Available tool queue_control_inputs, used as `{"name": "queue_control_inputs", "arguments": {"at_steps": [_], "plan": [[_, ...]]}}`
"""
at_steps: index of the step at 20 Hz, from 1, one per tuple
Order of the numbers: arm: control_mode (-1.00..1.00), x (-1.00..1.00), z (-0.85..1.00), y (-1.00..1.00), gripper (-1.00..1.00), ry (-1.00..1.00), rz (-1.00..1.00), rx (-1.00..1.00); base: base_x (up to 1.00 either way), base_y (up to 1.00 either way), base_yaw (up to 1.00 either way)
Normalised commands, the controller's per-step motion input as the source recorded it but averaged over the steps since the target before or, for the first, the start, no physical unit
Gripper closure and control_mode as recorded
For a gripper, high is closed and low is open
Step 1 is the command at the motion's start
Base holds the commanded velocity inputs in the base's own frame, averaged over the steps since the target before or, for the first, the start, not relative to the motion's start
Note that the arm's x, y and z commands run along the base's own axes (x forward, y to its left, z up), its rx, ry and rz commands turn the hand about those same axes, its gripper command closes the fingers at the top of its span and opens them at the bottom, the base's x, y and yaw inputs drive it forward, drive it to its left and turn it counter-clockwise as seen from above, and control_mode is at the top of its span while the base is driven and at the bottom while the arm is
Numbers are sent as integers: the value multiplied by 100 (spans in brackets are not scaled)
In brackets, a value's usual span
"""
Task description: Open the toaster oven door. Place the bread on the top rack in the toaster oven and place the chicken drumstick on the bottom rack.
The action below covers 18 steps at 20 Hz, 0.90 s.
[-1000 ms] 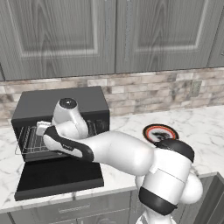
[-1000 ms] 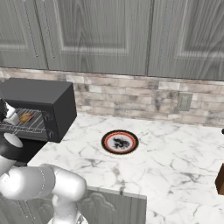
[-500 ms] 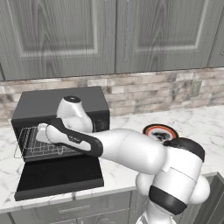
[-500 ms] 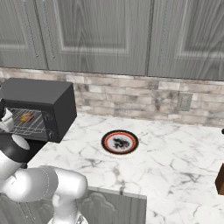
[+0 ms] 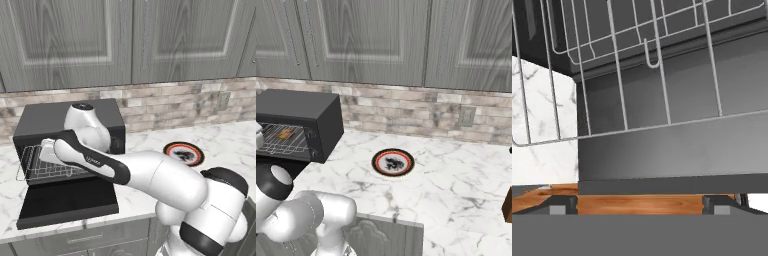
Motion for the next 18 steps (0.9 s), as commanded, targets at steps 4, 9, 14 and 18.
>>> {"name": "queue_control_inputs", "arguments": {"at_steps": [4,9,14,18], "plan": [[-100,-48,27,-33,-100,2,1,-3,0,0,0],[-100,-51,6,-56,-100,1,8,0,0,0,0],[-100,-43,-1,-68,-100,-2,8,0,0,0,0],[-100,-36,-1,-80,-100,-3,4,1,0,0,0]]}}
